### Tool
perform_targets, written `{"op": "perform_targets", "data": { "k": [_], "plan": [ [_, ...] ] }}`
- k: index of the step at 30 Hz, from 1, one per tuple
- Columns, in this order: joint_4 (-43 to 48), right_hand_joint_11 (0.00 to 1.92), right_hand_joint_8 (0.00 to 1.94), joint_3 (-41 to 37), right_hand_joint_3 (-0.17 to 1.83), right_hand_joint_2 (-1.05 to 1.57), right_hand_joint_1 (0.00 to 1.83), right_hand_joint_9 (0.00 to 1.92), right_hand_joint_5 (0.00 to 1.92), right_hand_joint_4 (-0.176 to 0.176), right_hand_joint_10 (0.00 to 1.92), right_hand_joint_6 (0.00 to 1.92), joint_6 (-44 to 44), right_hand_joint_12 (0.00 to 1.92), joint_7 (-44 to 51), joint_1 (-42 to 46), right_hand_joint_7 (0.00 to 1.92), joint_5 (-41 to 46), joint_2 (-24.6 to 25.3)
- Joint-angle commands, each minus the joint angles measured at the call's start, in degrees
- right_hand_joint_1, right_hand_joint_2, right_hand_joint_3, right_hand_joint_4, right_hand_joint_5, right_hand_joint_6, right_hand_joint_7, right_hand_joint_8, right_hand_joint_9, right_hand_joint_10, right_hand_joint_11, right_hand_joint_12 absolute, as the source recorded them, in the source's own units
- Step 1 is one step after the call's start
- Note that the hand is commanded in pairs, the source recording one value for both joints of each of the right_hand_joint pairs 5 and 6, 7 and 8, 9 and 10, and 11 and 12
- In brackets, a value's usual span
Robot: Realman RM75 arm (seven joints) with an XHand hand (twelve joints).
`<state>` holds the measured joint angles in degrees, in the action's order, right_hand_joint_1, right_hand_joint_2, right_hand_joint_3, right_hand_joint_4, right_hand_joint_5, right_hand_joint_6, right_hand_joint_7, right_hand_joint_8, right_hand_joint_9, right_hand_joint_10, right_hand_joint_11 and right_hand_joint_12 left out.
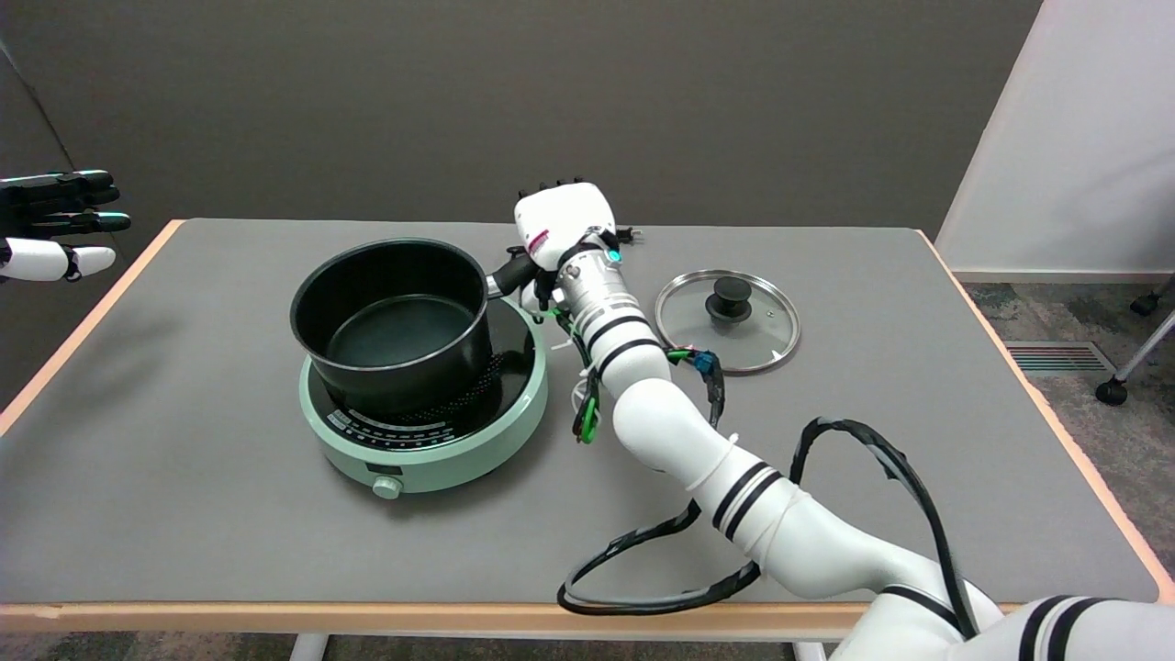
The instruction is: Place the soup pot onto the induction stove.
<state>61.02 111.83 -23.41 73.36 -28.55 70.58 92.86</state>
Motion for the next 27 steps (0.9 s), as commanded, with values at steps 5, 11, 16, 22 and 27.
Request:
{"op": "perform_targets", "data": {
  "k": [5, 11, 16, 22, 27],
  "plan": [
    [14.81, 1.13, 1.13, -3.30, 1.76, 0.12, 1.10, 1.13, 1.13, -0.007, 1.13, 1.13, -0.06, 1.13, 5.83, 10.27, 1.13, 0.72, -3.66],
    [19.96, 0.91, 0.91, -5.36, 1.83, -0.39, 1.11, 0.91, 0.91, 0.101, 0.91, 0.91, -0.06, 0.91, 6.41, 14.90, 0.91, 1.96, -5.04],
    [22.40, 0.46, 0.46, -5.33, 1.83, -0.78, 1.16, 0.46, 0.46, 0.176, 0.46, 0.46, -0.06, 0.46, 6.81, 16.67, 0.46, 5.51, -7.67],
    [25.88, 0.10, 0.10, -6.27, 1.71, -0.89, 1.20, 0.10, 0.10, 0.012, 0.10, 0.10, -0.06, 0.10, 6.81, 18.23, 0.10, 7.43, -10.91],
    [28.80, 0.11, 0.11, -7.84, 1.22, -0.81, 1.26, 0.11, 0.11, -0.011, 0.11, 0.11, 0.07, 0.11, 6.81, 18.61, 0.11, 7.04, -13.70]
  ]
}}
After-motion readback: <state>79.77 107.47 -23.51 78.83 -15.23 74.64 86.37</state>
